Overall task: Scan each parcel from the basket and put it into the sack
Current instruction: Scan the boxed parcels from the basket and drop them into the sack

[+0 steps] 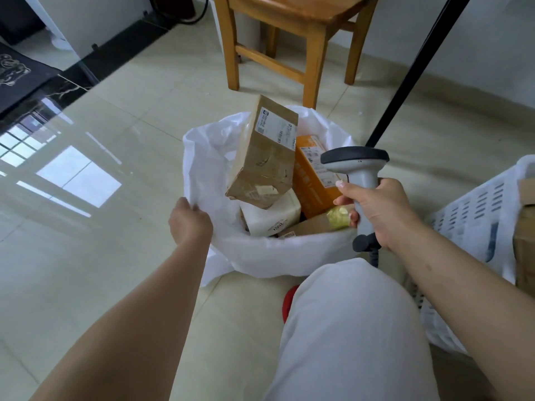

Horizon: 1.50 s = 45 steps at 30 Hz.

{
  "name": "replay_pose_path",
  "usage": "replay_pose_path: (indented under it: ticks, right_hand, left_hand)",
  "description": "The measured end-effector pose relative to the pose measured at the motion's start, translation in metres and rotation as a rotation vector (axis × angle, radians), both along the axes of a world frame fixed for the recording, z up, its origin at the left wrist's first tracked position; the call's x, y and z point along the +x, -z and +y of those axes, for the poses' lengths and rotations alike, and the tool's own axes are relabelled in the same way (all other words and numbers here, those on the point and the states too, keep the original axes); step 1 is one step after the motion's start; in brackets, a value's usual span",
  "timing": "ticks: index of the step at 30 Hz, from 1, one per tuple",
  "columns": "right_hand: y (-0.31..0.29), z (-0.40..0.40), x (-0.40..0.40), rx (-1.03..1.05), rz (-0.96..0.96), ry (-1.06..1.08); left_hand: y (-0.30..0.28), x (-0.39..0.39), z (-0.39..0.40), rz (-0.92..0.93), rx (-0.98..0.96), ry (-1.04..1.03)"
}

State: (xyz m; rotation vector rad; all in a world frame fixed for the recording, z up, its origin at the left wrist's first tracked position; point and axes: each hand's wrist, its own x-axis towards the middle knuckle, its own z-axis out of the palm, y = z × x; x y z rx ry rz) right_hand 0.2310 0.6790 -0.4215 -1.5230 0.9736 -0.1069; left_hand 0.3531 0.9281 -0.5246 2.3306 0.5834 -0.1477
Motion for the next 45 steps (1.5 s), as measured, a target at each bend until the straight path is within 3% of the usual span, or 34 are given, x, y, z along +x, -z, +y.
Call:
replay_pose_path:
  ticks: [3,7,19,23,28,37,45]
  right_hand:
    - [-0.001,-0.002,-0.004,-0.006,0.012,0.041]
    - [-0.008,0.003,-0.004,0.012,-0.011,0.043]
    - [0.004,0.012,0.029,-0.022,0.114,0.009]
    - [0.000,0.008,0.022,-0.037,0.097,-0.007]
    - [-0.025,-0.004,-0.002,-0.010,0.040,0.028]
    - [-0.095,-0.047,-0.094,0.035,-0.133,0.197]
    - [-0.140,-0.113,-0.240,0.030,-0.279,0.458]
  left_hand:
    - [-0.024,0.002,0.003,-0.158,0.003,-0.063]
    - [-0.042,-0.001,0.011,-0.221,0.012,-0.044]
    - [-0.033,-0.005,0.032,-0.083,0.117,0.142]
    - [-0.036,-0.002,0.034,0.036,0.096,0.175]
    - [-0.059,-0.010,0.008,-0.004,0.131,0.177]
    - [-0.146,-0.062,-0.126,-0.323,-0.089,0.593]
    - [-0.214,-0.199,-0.287,-0.491,-0.185,1.099]
